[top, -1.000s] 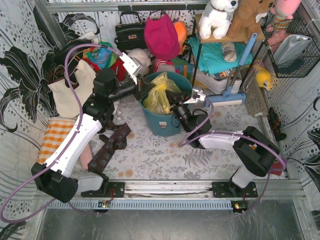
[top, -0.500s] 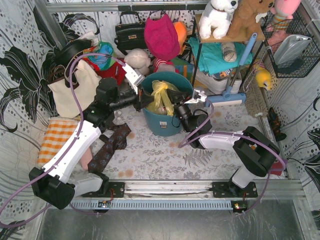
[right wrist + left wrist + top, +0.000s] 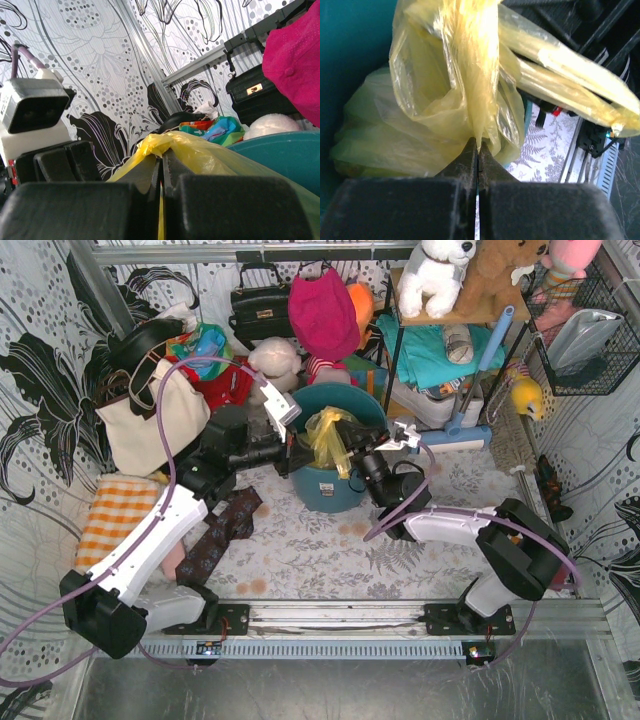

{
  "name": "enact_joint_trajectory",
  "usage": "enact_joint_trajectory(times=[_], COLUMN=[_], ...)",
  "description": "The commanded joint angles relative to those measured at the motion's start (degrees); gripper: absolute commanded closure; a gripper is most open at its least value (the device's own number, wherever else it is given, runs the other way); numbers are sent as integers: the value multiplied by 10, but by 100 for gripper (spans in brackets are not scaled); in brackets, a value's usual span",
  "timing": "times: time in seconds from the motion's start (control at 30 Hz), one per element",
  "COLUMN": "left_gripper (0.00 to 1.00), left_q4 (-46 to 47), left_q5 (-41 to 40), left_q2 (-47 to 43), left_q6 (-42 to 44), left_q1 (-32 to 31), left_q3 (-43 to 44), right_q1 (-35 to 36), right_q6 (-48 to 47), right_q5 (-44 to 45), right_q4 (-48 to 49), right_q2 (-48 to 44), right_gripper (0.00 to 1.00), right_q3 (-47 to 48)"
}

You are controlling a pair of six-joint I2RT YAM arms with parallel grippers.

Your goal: Tie the trash bag

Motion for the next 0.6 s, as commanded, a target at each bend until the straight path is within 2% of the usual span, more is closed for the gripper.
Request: enact_joint_trajectory(times=[0.0,0.07,0.23,0.3,0.37,0.57], left_gripper=[100,96,71,58,52,49], left_q4=[-19,-25,-42,-42,-38,-19], left_q5=[37,36,-16,-44,-81,-163], left_q2=[-23,-29,-42,-53,-65,-102], left_q6=[16,20,22,22,19,-3], left_q1=[-4,-4,-5,-5,-4,-5], left_q3=[-14,-14,-2,2,5,23], right_q1=[2,2,2,3,3,2], right_q6=[-16,-15,-12,-10,-11,-6], right_q5=[11,7,-22,-28,-29,-46], right_q4=[58,49,9,-4,-9,-23], right_q2=[-26,-30,-49,-57,-64,-67], right_gripper=[100,100,100,100,100,100], right_q3=[-10,-12,-22,-29,-35,-39])
